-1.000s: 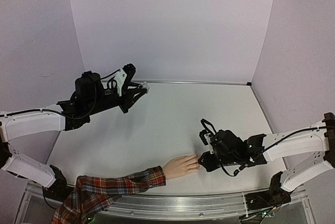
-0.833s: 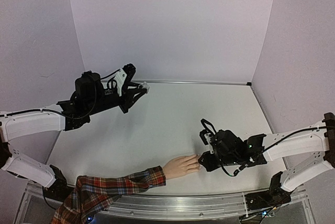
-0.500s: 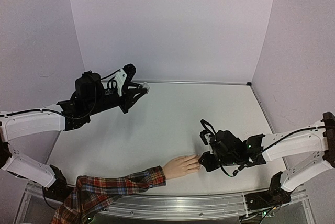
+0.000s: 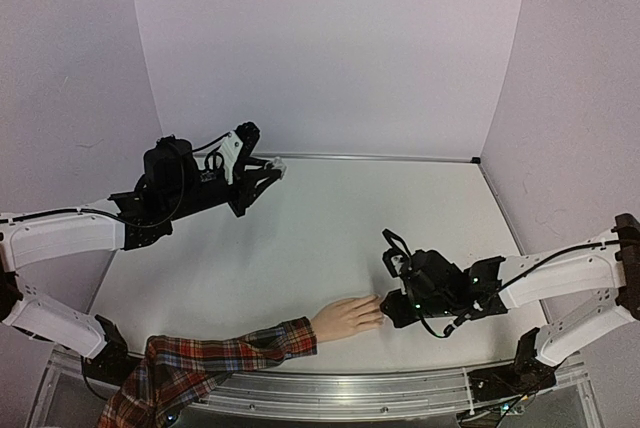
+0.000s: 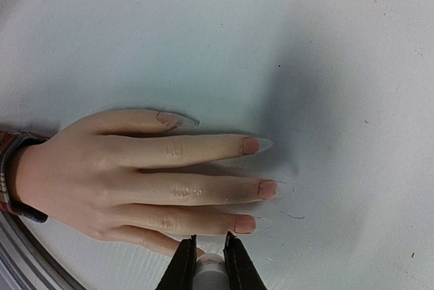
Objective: Paint the nails
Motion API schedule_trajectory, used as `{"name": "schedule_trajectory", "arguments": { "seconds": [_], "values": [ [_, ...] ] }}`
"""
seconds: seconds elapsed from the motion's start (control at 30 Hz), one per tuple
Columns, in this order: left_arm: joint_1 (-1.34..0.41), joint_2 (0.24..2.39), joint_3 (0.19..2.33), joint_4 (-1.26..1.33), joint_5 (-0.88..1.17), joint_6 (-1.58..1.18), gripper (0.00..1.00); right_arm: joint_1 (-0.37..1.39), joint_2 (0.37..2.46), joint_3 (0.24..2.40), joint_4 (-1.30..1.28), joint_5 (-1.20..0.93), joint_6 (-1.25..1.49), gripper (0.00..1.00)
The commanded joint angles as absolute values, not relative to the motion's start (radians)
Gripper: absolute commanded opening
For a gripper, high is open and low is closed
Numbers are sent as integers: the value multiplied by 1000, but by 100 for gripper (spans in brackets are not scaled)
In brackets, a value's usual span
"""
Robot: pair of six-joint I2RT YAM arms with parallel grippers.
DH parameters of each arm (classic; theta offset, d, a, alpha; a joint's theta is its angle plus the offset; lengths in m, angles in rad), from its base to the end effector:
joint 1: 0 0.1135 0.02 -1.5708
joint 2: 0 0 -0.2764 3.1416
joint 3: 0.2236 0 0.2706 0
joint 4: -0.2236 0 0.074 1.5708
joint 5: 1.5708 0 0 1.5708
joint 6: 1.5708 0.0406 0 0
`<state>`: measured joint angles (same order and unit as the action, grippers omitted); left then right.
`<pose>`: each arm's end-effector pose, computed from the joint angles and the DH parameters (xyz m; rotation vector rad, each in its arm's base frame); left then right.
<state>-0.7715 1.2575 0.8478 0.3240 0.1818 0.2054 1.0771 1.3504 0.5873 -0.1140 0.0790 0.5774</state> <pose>0.2202 -0.2244 0.3166 0.9134 1.4190 -0.5782 0.1284 0.2318 0.1562 -0.5950 2.4788 0.6100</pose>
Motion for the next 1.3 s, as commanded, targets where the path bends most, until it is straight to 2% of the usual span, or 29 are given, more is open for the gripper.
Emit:
{"name": "schedule_trajectory", "arguments": {
  "seconds": [0.0, 0.43, 0.6, 0.77, 1.27],
  "values": [
    [-776, 1226, 844, 366, 186, 203, 0, 1082, 1363, 624, -126, 126, 593, 0],
    [-776, 1224, 847, 364, 186, 208, 0, 1082, 1321, 642, -233, 196, 592, 0],
    [-775, 1223, 849, 365, 190, 206, 0, 1082, 1256, 616, -209, 84, 513, 0],
    [-777, 1224, 851, 366, 190, 203, 0, 1082, 1281, 623, -161, 30, 494, 0],
    [-779, 1217, 847, 366, 187, 204, 0, 1082, 1350, 642, -132, 51, 527, 0]
  ]
}}
